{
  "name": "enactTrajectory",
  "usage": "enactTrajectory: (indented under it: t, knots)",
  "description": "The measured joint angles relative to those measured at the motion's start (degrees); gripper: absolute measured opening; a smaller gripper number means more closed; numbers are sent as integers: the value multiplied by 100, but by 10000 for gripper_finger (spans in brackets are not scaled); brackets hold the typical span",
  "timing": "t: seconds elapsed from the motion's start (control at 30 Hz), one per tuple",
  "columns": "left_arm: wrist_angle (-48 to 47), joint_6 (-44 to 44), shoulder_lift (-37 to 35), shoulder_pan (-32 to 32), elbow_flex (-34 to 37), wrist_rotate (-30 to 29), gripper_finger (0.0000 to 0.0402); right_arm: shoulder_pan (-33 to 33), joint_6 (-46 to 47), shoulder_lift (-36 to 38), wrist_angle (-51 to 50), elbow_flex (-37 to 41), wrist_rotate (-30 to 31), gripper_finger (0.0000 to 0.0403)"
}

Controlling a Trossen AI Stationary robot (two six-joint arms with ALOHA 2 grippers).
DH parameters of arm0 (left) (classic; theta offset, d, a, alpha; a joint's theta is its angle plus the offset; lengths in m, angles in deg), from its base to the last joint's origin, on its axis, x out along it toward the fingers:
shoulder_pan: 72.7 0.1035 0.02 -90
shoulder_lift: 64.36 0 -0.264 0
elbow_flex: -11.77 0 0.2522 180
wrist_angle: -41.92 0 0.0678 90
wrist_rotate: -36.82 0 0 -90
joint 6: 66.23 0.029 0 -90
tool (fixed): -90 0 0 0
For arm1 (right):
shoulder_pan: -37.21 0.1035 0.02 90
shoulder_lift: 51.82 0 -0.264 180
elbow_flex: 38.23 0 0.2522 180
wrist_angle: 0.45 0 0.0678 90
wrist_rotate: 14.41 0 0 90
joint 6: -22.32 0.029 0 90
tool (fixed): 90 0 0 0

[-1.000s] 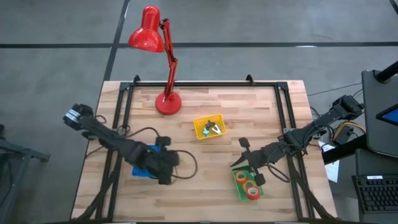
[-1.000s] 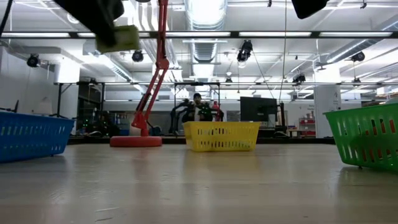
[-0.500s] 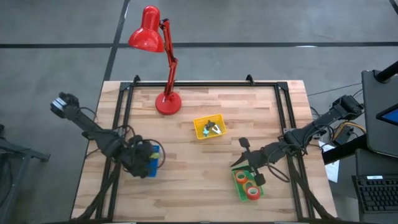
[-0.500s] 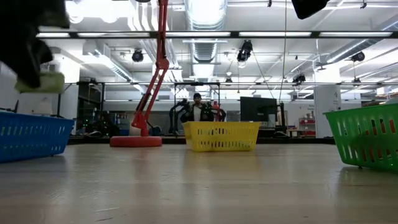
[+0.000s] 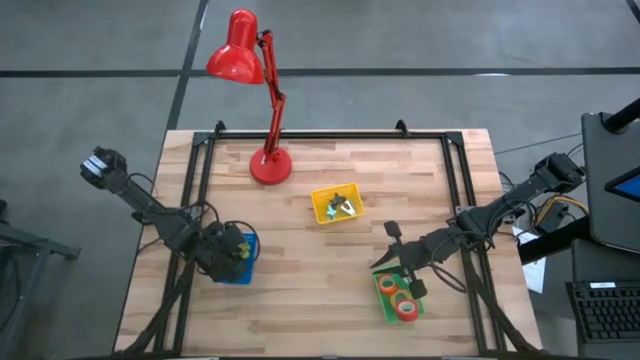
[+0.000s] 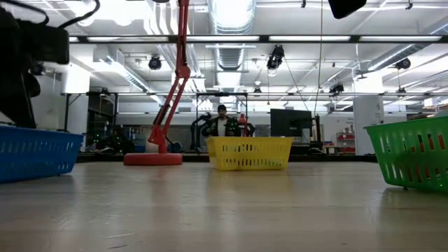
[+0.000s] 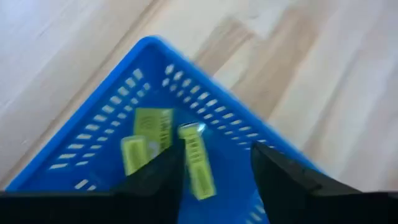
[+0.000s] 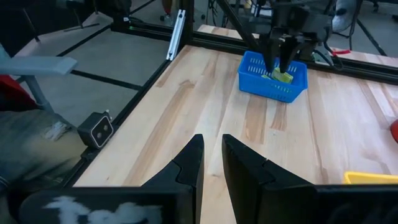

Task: Pick and place Stapler, Stapler remover, tape
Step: Return to Home Position

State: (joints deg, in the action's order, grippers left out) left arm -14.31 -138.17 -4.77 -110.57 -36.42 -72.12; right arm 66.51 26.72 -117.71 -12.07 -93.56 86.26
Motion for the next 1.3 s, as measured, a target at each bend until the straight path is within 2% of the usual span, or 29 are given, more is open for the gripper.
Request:
enactTrajectory:
  t: [0.17, 0.27, 0.33, 0.43, 0.53, 0.6, 0.67, 0.83, 1.03, 1.2, 1.3]
  knots:
    - [104, 521, -2, 0, -334, -224, 199, -31, -56, 0, 31, 0, 48, 52]
    - [408, 1224, -2, 3, -551, -1053, 186, -82, -204, -7, 49, 51, 49, 51]
    - [1076, 1946, -2, 83, -562, -1574, 163, -163, -301, -13, 45, 119, -21, 46]
    - [2251, 3395, -2, 324, -547, -1659, 105, -412, -266, -11, 294, 252, -120, 31]
    - [3165, 4557, -2, 571, -459, -1656, 31, -729, -262, -10, 754, 499, -710, 13]
    - [3555, 5023, -2, 743, -408, -1632, 11, -919, -210, 8, 1064, 633, -1298, 9]
    - [3935, 5427, -4, 956, -324, -1427, 10, -1072, -169, 83, 1232, 702, -1606, 8]
    - [4252, 5956, -177, 1333, -186, -803, 4, -1317, -277, 519, 1179, 889, -1535, 8]
    - [4156, 6366, -1012, 1366, -81, -813, 8, -1390, -429, 1584, 1191, 1471, -1246, 8]
    - [4137, 6410, -1885, 1364, 490, -812, 6, -1386, -456, 2565, 1185, 2135, -673, 8]
    - [4180, 6208, -2463, 1353, 916, -812, 6, -1387, -325, 3076, 1176, 2462, -602, 8]
